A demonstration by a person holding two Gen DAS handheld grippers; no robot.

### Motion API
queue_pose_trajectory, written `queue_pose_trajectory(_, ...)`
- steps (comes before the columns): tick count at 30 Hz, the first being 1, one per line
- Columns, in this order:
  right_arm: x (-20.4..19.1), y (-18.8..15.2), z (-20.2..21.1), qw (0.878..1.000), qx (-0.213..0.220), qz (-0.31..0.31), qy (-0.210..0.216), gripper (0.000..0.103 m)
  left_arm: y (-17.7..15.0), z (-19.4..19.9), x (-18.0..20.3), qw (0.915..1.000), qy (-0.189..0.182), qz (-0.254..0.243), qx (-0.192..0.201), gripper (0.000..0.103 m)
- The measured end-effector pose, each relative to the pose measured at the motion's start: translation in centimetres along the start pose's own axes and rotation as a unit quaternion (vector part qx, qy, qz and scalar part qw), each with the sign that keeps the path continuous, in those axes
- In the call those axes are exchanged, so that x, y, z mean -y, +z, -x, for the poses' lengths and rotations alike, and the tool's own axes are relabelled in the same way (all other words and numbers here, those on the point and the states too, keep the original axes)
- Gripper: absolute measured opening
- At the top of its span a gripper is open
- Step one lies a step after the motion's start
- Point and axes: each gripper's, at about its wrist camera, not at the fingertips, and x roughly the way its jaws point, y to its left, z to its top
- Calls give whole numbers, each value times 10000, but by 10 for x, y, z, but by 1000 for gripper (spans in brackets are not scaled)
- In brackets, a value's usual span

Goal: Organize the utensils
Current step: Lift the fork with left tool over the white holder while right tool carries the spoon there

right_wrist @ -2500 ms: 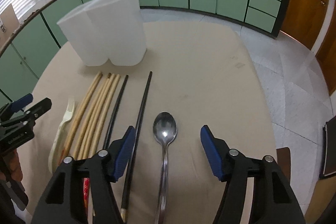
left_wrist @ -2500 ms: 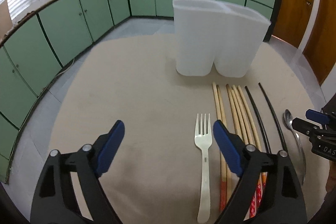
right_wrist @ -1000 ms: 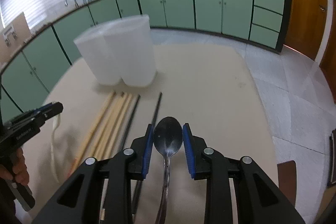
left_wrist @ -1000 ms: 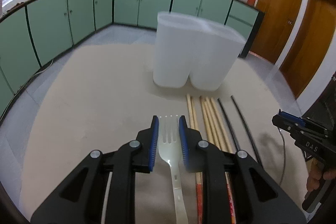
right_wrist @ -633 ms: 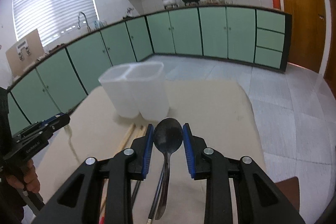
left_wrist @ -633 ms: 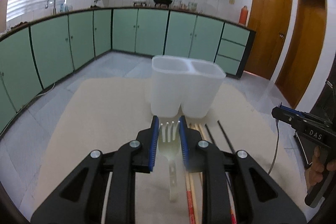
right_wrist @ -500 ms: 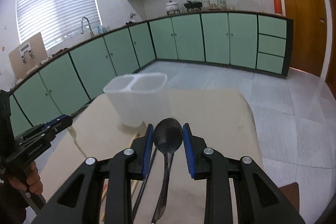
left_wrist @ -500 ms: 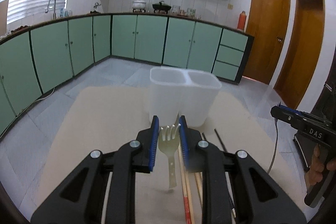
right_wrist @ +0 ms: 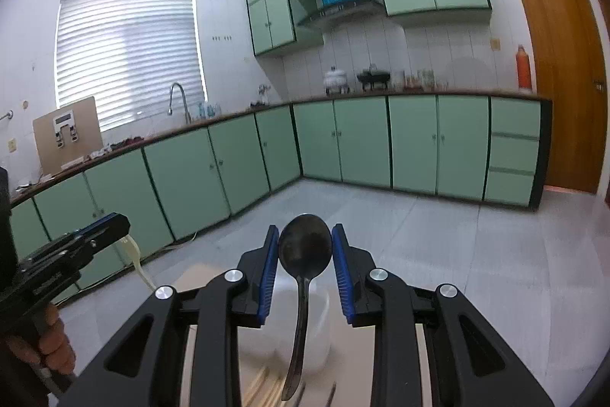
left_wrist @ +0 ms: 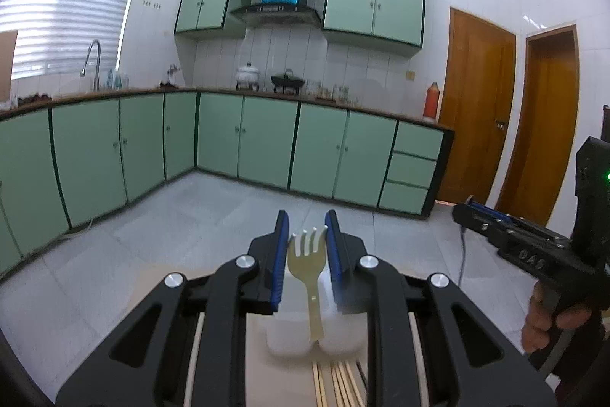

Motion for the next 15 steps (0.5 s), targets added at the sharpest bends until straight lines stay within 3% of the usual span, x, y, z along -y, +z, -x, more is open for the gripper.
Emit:
queue_pose_trajectory(7,-3,19,-63,9997,142,137,-159,28,17,-56,6,10000,22,-69,-52,18)
queue_pose_trajectory(15,4,-13,-116,9995,-153,1,-288,28,-20,-99,-11,9984,44,61,-566,18)
